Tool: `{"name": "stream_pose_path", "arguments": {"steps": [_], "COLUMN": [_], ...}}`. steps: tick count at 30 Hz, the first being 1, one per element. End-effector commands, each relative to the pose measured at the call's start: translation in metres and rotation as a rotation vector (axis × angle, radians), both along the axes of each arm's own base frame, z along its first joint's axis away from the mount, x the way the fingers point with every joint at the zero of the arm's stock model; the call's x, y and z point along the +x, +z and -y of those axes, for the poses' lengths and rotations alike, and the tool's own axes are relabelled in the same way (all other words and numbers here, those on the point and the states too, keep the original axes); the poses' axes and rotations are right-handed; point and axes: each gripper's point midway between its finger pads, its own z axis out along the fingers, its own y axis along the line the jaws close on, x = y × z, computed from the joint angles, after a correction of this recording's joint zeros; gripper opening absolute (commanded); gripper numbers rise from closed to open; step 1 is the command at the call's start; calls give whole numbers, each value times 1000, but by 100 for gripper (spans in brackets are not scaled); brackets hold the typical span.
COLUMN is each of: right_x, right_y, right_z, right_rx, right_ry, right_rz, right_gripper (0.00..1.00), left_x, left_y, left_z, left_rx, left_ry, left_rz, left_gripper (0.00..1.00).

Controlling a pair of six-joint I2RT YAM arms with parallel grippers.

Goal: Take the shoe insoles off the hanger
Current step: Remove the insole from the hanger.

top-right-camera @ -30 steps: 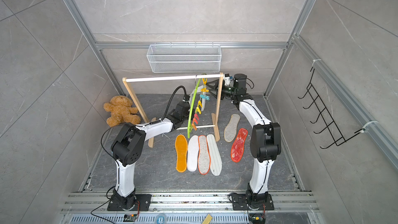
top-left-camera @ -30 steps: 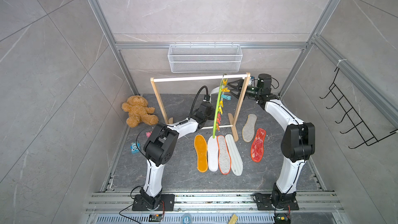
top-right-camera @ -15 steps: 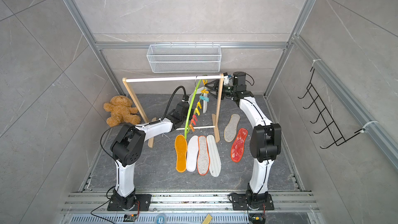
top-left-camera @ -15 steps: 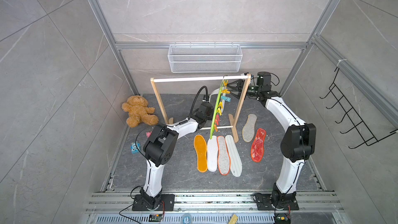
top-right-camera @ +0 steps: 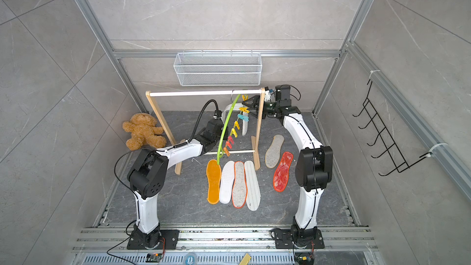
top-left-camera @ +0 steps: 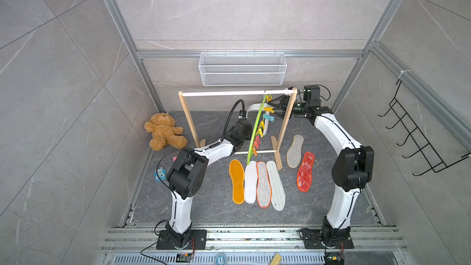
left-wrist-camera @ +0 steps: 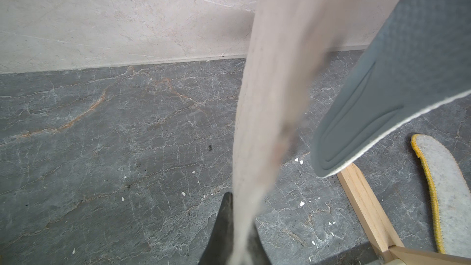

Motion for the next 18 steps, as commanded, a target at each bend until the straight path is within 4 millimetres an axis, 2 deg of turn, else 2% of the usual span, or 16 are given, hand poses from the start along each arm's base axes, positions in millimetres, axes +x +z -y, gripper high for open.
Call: {"name": "stream_pose_path", "arguments": {"steps": [1, 5, 18], "right_x": [2, 2, 2], "right_y": [2, 1, 2], "right_z": [-3, -4, -5], "right_rx": [-8, -8, -6], "right_ry": [5, 7, 23], "right_rz": [19, 13, 14], "right_gripper": [61, 59, 65], "left_x": [0, -2, -15], "left_y": [28, 29, 36], "left_z": [-6, -8, -20], "left_rx": [-31, -37, -72], "left_ry": [18, 24, 54], "left_rz": [51, 56, 70], "left_gripper": [0, 0, 0]}}
